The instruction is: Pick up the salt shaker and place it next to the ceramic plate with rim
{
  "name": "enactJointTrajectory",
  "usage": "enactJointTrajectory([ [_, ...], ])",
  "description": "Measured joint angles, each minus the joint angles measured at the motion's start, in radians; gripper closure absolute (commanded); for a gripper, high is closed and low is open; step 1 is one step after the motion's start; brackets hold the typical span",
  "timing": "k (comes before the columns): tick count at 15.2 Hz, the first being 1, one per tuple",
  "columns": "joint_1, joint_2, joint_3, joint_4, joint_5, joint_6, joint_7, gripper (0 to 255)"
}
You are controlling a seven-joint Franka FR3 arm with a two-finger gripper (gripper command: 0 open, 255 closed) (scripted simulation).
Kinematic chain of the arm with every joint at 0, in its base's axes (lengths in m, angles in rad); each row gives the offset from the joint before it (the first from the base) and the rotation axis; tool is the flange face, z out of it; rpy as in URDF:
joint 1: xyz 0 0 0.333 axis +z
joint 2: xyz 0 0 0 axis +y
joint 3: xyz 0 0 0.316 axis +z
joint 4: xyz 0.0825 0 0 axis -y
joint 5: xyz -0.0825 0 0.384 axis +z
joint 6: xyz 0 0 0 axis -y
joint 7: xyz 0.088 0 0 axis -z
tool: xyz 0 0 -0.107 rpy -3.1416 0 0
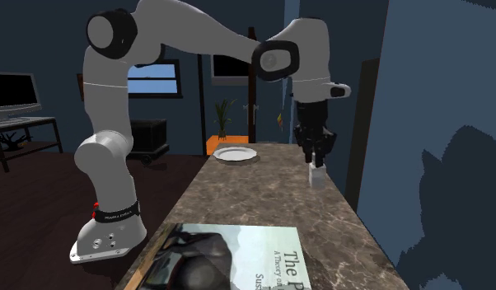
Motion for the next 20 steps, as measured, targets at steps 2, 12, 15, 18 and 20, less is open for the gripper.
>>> enactJointTrajectory([
  [2, 0.000, -0.005, -0.001, 0.021, -0.004, -0.025, 0.004, 255],
  [12, 0.054, -0.137, 0.036, -0.056, -0.078, -0.060, 0.118, 255],
  [15, 0.082, -0.231, 0.072, -0.165, -0.122, -0.035, 0.195, 255],
  [18, 0.106, -0.308, 0.116, -0.242, -0.154, -0.029, 0.277, 255],
  [20, 0.118, -0.364, 0.147, -0.303, -0.172, -0.022, 0.328, 255],
])
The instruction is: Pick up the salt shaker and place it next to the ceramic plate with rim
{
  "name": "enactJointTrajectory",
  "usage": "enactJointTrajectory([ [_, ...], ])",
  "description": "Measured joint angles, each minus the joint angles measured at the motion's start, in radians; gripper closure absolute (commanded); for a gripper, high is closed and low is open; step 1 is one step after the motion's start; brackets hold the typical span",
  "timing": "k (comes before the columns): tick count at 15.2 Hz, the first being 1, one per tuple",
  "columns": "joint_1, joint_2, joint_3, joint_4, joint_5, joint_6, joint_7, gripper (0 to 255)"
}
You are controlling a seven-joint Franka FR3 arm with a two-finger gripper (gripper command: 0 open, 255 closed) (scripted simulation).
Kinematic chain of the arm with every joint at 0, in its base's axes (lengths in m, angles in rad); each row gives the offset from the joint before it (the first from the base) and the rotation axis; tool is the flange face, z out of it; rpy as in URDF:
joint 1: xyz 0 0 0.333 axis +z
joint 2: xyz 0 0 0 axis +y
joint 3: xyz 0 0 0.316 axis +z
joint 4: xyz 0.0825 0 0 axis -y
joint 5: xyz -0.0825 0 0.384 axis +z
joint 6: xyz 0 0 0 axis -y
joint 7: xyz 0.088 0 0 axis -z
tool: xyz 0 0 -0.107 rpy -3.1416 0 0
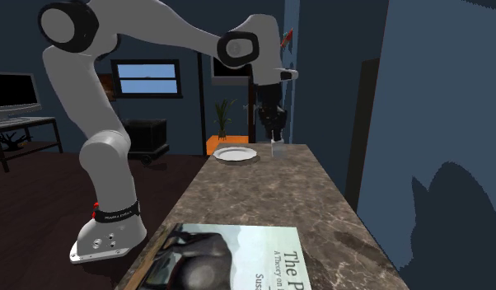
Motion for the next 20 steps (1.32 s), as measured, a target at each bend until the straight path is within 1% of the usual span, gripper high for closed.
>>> enactJointTrajectory([
  [4, 0.025, -0.078, 0.065, -0.079, -0.016, 0.002, 0.099, 255],
  [9, 0.062, -0.166, 0.157, -0.169, -0.017, 0.002, 0.229, 255],
  [14, 0.103, -0.219, 0.249, -0.222, 0.001, 0.000, 0.352, 255],
  [20, 0.159, -0.257, 0.365, -0.233, 0.035, -0.028, 0.501, 255],
])
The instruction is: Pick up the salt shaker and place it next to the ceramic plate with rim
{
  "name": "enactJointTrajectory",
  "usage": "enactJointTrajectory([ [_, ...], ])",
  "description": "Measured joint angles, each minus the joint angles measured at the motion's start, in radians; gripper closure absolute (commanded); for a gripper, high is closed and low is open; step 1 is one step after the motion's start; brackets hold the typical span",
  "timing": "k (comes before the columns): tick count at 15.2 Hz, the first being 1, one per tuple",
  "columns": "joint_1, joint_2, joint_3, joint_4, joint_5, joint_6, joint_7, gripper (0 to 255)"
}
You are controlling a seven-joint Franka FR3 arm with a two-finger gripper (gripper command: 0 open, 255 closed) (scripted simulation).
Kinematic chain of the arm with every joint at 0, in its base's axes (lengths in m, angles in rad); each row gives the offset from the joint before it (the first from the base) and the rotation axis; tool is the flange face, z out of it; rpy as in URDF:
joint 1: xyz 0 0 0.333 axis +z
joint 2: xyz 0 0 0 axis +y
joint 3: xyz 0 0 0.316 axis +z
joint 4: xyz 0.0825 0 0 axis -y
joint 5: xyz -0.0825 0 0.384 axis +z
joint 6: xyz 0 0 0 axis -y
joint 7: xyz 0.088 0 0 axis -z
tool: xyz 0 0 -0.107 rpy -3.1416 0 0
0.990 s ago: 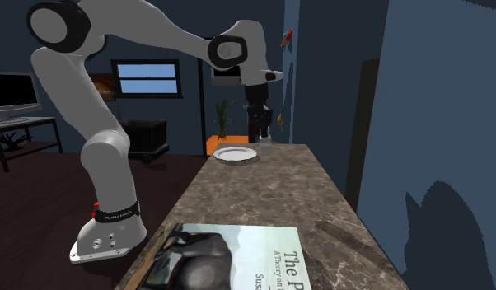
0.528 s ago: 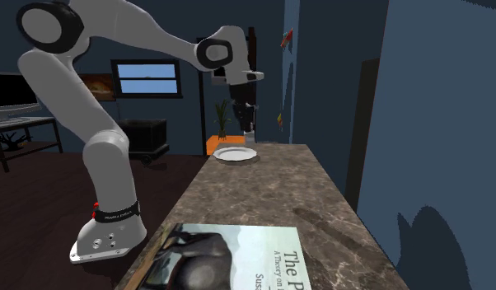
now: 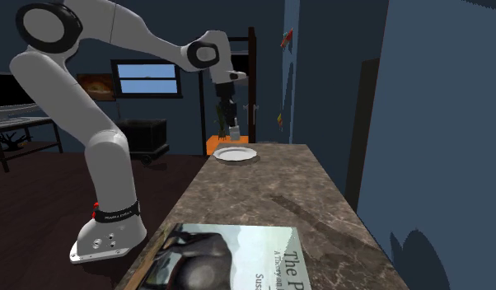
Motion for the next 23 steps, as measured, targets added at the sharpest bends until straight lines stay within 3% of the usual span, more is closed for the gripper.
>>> enactJointTrajectory([
  [13, 0.107, 0.054, 0.254, 0.061, 0.063, -0.006, 0.324, 255],
  [23, 0.112, 0.096, 0.287, -0.034, 0.062, 0.130, 0.358, 255],
])
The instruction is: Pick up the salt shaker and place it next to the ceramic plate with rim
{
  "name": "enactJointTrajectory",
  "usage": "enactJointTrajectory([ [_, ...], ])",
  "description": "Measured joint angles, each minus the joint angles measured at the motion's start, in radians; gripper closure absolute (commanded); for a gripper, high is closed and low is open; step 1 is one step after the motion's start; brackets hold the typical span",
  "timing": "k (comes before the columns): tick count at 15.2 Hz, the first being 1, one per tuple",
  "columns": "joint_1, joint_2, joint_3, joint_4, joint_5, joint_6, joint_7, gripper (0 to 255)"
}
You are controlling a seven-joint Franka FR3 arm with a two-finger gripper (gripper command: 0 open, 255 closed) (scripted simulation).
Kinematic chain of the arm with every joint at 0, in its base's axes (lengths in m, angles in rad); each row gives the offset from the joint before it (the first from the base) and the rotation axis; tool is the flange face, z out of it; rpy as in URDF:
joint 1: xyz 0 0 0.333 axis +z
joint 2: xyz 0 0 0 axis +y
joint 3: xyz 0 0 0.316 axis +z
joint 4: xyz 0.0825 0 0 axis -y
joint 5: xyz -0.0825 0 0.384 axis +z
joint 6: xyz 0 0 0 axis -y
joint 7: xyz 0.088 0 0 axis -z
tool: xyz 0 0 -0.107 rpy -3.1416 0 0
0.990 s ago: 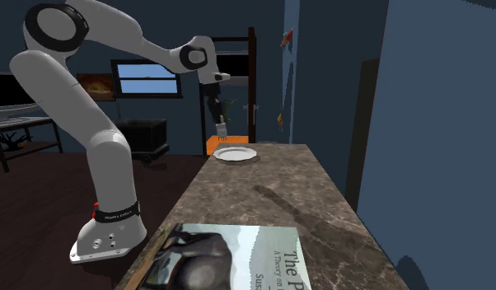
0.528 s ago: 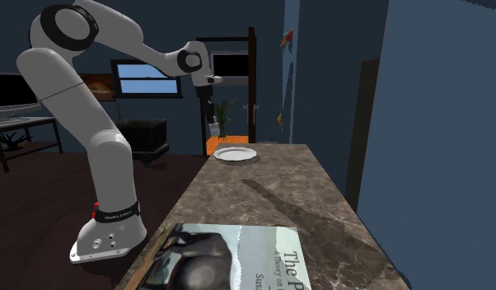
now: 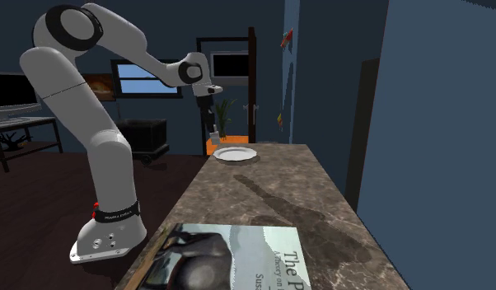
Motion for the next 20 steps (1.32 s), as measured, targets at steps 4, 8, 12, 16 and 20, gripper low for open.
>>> enactJointTrajectory([
  [4, 0.000, 0.018, 0.010, -0.036, -0.002, 0.054, 0.009, 255],
  [8, -0.002, 0.041, 0.017, -0.074, -0.007, 0.113, 0.016, 255],
  [12, -0.005, 0.065, 0.026, -0.112, -0.012, 0.174, 0.025, 255],
  [16, -0.008, 0.095, 0.037, -0.143, -0.022, 0.235, 0.038, 255],
  [20, -0.015, 0.126, 0.044, -0.160, -0.035, 0.281, 0.049, 255],
])
